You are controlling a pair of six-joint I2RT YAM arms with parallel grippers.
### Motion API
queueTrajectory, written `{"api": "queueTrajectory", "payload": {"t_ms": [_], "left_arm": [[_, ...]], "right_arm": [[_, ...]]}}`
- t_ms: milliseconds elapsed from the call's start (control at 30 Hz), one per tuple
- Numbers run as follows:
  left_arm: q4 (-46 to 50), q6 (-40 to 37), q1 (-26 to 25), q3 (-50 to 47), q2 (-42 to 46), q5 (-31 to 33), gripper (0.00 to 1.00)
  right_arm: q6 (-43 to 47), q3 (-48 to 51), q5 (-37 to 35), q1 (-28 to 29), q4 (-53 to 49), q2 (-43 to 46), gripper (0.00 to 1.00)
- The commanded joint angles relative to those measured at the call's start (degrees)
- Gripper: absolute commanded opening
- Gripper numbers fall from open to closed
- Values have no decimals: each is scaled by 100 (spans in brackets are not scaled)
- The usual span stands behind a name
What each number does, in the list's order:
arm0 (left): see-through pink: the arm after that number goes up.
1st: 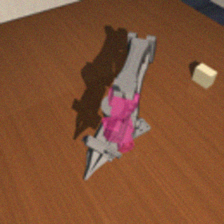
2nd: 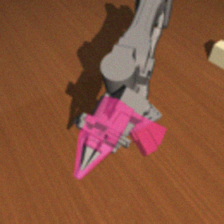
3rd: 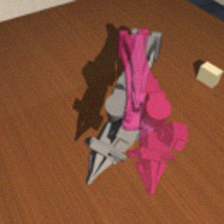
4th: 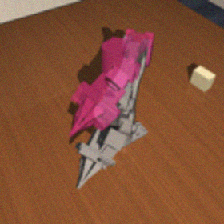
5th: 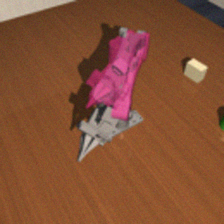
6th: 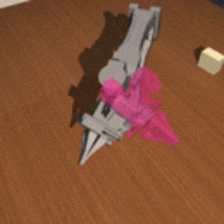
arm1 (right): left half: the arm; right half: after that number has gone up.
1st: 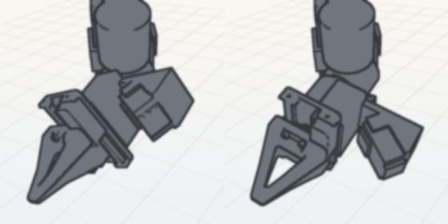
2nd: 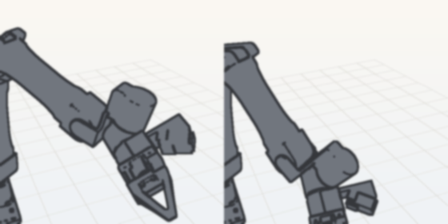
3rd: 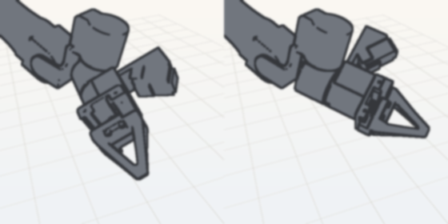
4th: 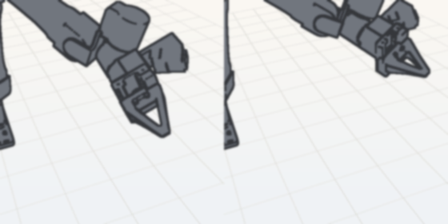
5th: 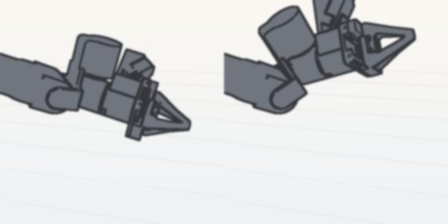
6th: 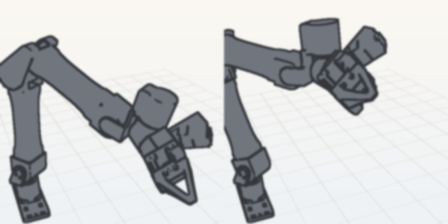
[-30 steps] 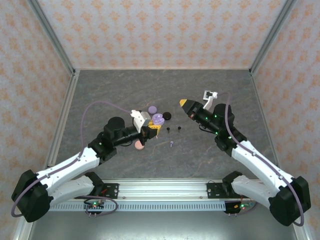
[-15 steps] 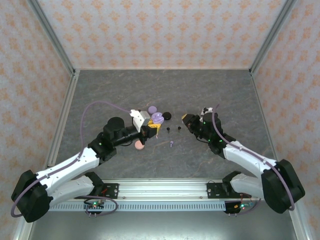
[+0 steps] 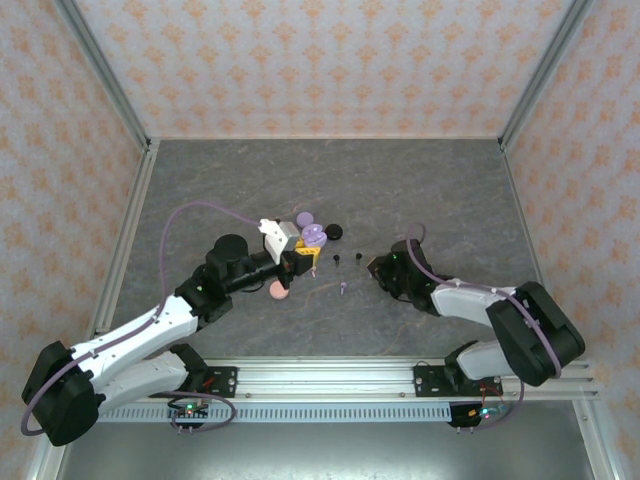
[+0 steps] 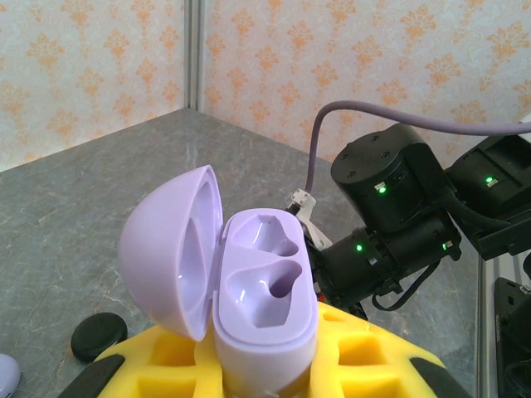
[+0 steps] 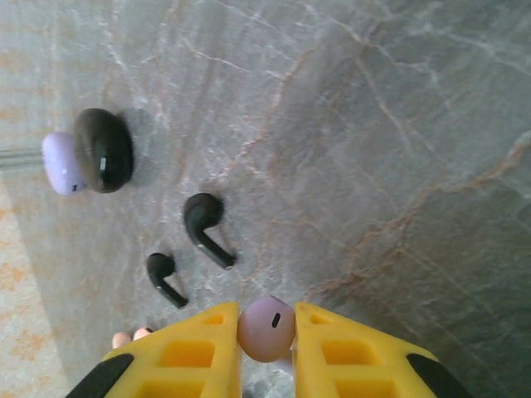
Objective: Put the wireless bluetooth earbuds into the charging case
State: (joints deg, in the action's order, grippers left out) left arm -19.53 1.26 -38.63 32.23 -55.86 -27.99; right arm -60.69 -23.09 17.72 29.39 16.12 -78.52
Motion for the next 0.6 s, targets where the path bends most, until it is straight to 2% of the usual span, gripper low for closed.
{"api": "queueTrajectory", "payload": {"t_ms": [0,133,367,567], "left_arm": [[41,-81,-39,48,136,96,5],[55,-88,-39,47,136,118,4],[94,-114,-39,47,153,133,4],[167,-126,-38,-10,339,193,5]], "right_arm": [[2,-81,-216,31,-207,-145,19],[101,-110,-310,24,-398,-203,22],[570,-315,-653,23,-1237,31,35],[1913,-1122,-945,50,-2934,443,37]]}}
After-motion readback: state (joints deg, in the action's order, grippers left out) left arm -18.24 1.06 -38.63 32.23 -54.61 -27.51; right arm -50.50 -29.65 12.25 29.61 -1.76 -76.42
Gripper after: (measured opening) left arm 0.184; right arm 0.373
